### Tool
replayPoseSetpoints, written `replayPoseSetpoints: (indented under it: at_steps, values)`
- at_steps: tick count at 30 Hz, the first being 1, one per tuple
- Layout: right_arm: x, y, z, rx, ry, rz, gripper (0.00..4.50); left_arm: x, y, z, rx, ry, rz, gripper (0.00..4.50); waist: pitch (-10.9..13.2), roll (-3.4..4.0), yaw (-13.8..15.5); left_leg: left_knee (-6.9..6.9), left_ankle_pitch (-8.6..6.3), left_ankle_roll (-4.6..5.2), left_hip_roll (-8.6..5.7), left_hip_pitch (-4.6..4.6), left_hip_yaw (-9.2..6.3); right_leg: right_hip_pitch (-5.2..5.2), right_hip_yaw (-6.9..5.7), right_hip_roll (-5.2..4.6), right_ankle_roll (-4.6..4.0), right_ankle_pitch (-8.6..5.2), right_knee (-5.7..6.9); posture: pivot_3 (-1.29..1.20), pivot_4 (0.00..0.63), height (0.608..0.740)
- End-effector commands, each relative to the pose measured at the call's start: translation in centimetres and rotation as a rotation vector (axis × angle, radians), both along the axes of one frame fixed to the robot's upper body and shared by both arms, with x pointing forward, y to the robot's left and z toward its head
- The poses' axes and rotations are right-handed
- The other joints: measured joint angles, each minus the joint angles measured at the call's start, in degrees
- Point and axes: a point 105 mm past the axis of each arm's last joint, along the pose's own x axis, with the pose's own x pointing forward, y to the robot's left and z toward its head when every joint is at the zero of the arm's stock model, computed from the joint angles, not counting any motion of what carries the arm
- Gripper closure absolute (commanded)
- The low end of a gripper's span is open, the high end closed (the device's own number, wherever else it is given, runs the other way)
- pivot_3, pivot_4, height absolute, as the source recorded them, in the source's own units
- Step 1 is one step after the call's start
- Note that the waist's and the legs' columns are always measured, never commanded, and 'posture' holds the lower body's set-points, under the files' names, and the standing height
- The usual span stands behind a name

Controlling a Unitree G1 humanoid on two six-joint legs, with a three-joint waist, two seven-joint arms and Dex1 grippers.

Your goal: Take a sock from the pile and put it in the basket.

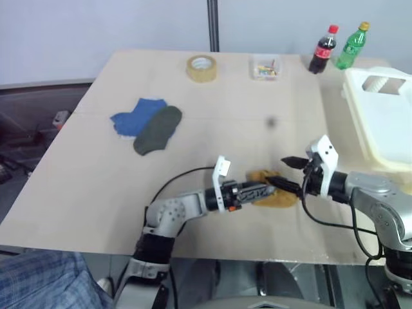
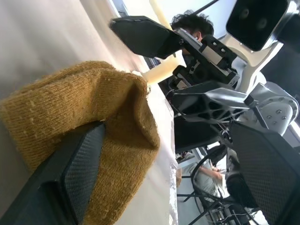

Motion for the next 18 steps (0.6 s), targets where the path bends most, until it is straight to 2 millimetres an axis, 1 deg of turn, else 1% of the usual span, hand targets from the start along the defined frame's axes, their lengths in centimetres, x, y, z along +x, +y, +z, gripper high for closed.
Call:
replayPoseSetpoints:
  at_steps: [1,6,9,11,14,18]
  values:
    - [-0.4,-0.7,-0.9,-0.032,0.05,-0.027,0.13,-0.6,-0.4,0.4,-0.016,-0.022,-0.015,0.0,0.0,0.0,-0.05,0.0,0.0,0.0,0.0,0.01,0.0,0.0,0.01,0.0,0.0,0.0,0.0,0.0,0.15,0.738]
    - [-0.5,-2.5,-3.3,-0.133,0.155,-0.098,0.13,-0.7,-0.4,0.3,-0.01,-0.031,-0.013,0.0,-0.01,0.02,-0.13,0.01,-0.05,0.09,0.0,0.02,0.02,0.0,0.01,0.02,0.0,0.0,0.02,0.0,0.15,0.738]
    - [-0.7,-2.9,-3.9,-0.127,0.201,-0.122,0.13,-0.7,-0.5,0.5,-0.02,-0.045,-0.011,0.0,-0.01,0.02,-0.15,0.01,-0.1,0.18,0.01,0.03,0.01,0.01,0.0,0.03,0.0,0.0,0.03,0.0,0.15,0.738]
    - [-1.1,-3.0,-4.5,-0.142,0.238,-0.111,0.13,-0.7,-0.5,0.7,-0.032,-0.048,-0.006,0.0,-0.01,0.02,-0.11,0.01,-0.09,0.18,0.01,0.04,0.02,0.02,0.0,0.04,0.0,0.0,0.03,0.0,0.15,0.738]
    - [-2.3,-2.1,-4.8,-0.116,0.299,-0.05,0.13,-0.6,-0.5,0.7,-0.034,-0.05,-0.003,0.0,-0.02,0.01,-0.04,0.04,-0.1,0.18,0.01,0.04,0.0,0.04,-0.02,0.04,0.01,0.0,0.03,0.0,0.15,0.738]
    - [-2.6,-0.9,-4.4,-0.056,0.315,-0.011,0.13,-0.6,-0.6,0.7,-0.03,-0.055,-0.008,0.0,-0.02,0.01,-0.15,0.04,-0.1,0.19,0.02,0.05,0.0,0.05,-0.02,0.05,0.01,0.0,0.03,0.0,0.15,0.738]
